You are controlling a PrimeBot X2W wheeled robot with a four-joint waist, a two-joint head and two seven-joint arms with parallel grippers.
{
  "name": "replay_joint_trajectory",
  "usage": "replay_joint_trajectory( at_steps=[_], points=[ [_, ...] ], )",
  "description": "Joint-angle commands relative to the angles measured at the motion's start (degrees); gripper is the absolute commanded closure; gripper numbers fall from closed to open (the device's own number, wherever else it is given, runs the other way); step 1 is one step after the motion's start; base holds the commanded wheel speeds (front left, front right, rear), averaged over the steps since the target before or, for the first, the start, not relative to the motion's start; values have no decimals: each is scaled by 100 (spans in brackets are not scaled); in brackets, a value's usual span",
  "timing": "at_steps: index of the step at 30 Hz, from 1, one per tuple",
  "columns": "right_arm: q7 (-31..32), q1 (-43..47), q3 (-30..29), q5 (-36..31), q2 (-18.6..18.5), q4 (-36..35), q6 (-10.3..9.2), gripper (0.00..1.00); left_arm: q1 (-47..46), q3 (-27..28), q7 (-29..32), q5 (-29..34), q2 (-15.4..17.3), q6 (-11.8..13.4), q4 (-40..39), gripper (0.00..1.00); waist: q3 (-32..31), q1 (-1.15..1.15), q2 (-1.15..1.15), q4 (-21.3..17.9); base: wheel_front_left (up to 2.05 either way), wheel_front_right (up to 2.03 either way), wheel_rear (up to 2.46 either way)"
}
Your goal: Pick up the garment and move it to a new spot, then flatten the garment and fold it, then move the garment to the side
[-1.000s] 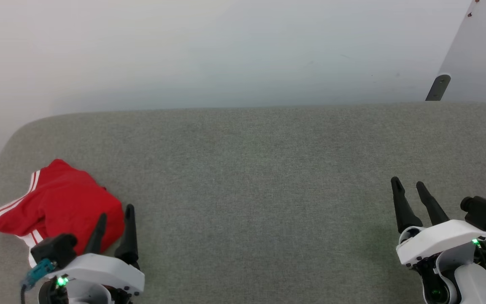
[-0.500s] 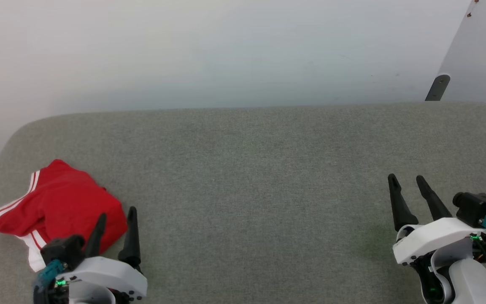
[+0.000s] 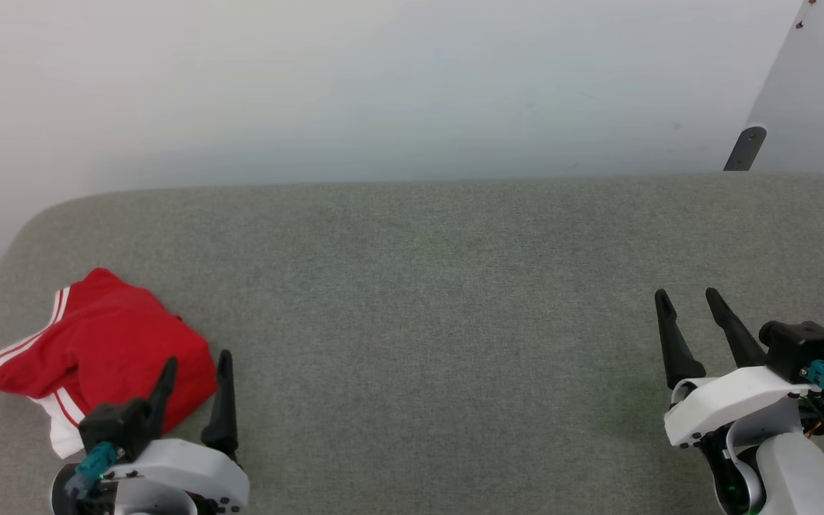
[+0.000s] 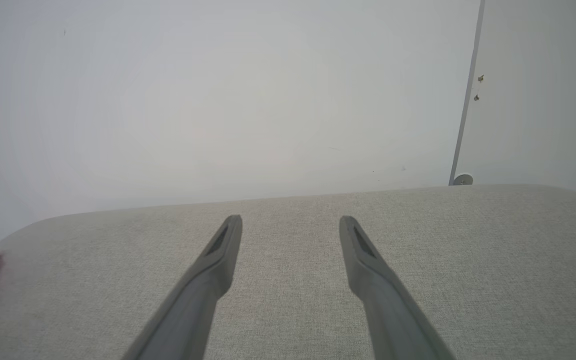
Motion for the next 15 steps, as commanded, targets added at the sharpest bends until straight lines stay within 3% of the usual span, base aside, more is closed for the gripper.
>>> replay_joint_trajectory(
  at_steps=[1, 15],
  points=[
    [-50, -110, -6, -100, -23, -5, 3, 0, -59, 18, -42, 99, 14, -15, -1, 0, -1, 0, 0, 2, 0, 0, 0],
    [-223, -122, -120, -612, 44, 24, 4, 0, -77, 221, -218, 634, -66, -194, 162, 0, -1, 0, 0, 15, 0, 0, 0]
  ],
)
